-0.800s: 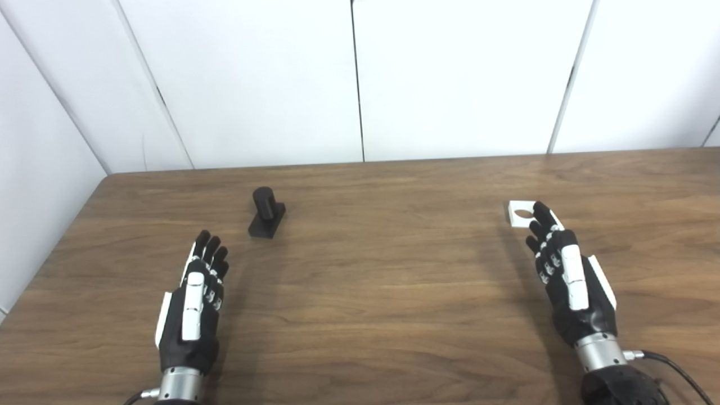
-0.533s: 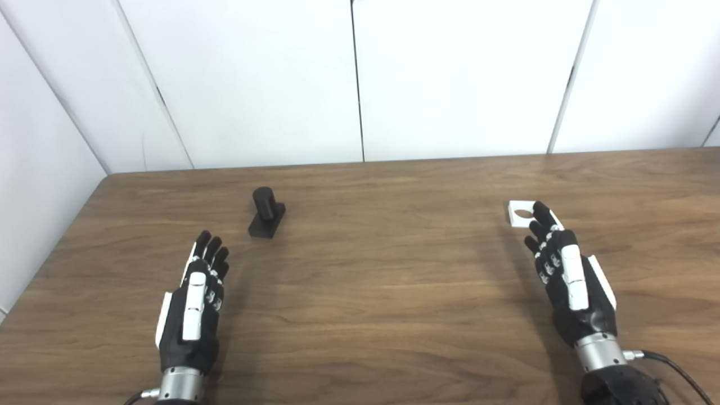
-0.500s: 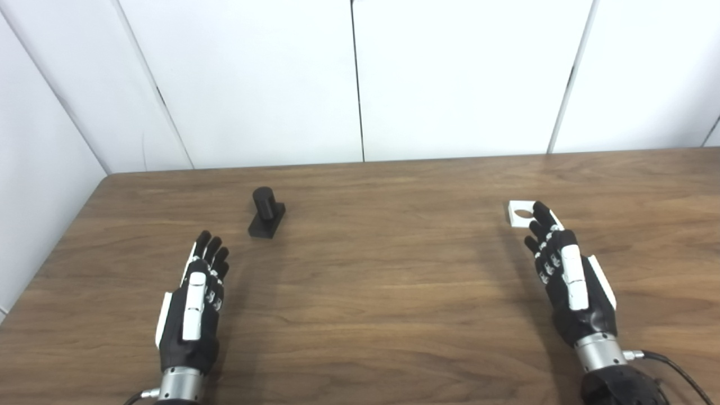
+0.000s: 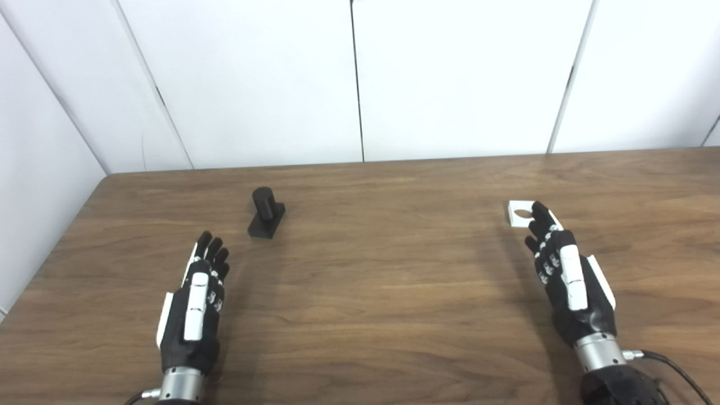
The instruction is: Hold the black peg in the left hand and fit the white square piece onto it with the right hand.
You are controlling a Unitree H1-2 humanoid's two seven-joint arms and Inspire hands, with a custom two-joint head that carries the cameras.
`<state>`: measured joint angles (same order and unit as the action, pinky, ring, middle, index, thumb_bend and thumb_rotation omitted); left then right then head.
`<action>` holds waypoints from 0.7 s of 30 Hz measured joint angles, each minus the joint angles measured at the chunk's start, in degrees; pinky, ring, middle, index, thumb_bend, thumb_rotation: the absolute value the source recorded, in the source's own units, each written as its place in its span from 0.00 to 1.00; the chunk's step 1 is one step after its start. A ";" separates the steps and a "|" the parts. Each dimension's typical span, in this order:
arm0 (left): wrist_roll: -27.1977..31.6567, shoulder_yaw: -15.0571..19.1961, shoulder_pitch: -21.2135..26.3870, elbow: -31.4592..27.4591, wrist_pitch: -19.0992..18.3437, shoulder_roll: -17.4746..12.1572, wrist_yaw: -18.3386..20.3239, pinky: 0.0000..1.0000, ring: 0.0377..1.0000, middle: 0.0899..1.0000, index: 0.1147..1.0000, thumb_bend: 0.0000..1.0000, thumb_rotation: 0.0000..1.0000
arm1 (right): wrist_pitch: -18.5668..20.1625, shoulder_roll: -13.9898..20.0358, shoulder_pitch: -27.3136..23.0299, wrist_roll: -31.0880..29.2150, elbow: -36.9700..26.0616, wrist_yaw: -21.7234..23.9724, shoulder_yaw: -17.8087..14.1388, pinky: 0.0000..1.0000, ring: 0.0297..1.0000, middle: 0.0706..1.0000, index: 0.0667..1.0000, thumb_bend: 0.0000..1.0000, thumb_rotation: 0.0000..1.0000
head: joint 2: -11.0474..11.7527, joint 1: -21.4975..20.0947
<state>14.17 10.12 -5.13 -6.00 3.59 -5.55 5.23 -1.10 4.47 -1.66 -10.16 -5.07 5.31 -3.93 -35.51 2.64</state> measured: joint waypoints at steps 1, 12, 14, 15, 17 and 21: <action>-2.00 -0.69 -0.35 -0.68 -0.38 -0.02 -0.49 0.99 0.98 0.99 0.99 0.51 0.80 | 0.01 -0.01 0.00 0.00 -0.01 0.00 0.00 0.99 1.00 0.99 0.94 0.57 0.95 | 0.09 0.09; -30.85 -5.01 0.12 -8.75 -10.55 -1.10 -7.84 0.93 0.96 0.97 0.95 0.55 0.63 | 0.04 -0.04 -0.14 -0.14 0.05 0.01 0.12 0.98 0.99 0.99 0.93 0.57 0.94 | 0.26 0.88; -33.43 -5.32 0.87 -9.06 -12.04 -1.15 -8.42 0.92 0.96 0.98 0.94 0.55 0.61 | 0.02 -0.01 -0.14 -0.16 0.15 0.05 0.14 0.98 0.99 0.99 0.94 0.56 0.95 | 0.18 0.97; -34.43 -5.41 1.13 -9.15 -12.68 -1.16 -8.56 0.91 0.96 0.98 0.94 0.56 0.60 | 0.02 -0.01 -0.14 -0.16 0.16 0.07 0.15 0.98 0.99 0.99 0.94 0.55 0.95 | 0.18 0.97; -37.10 -5.76 1.95 -9.71 -14.60 -1.15 -8.83 0.92 0.96 0.98 0.93 0.57 0.59 | 0.02 -0.02 -0.15 -0.16 0.10 0.11 0.25 0.98 0.99 0.98 0.93 0.55 0.95 | 0.18 0.97; -40.94 -5.98 3.46 -10.23 -16.98 -0.78 -9.81 0.93 0.97 0.98 0.92 0.61 0.56 | 0.05 -0.04 -0.13 -0.16 0.04 0.11 0.27 0.97 0.99 0.98 0.93 0.58 0.94 | 0.18 1.14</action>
<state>-26.77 4.14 -1.67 -16.23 -13.40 -6.33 -4.59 -1.06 4.44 -1.78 -10.32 -5.03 5.42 -3.66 -35.33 3.78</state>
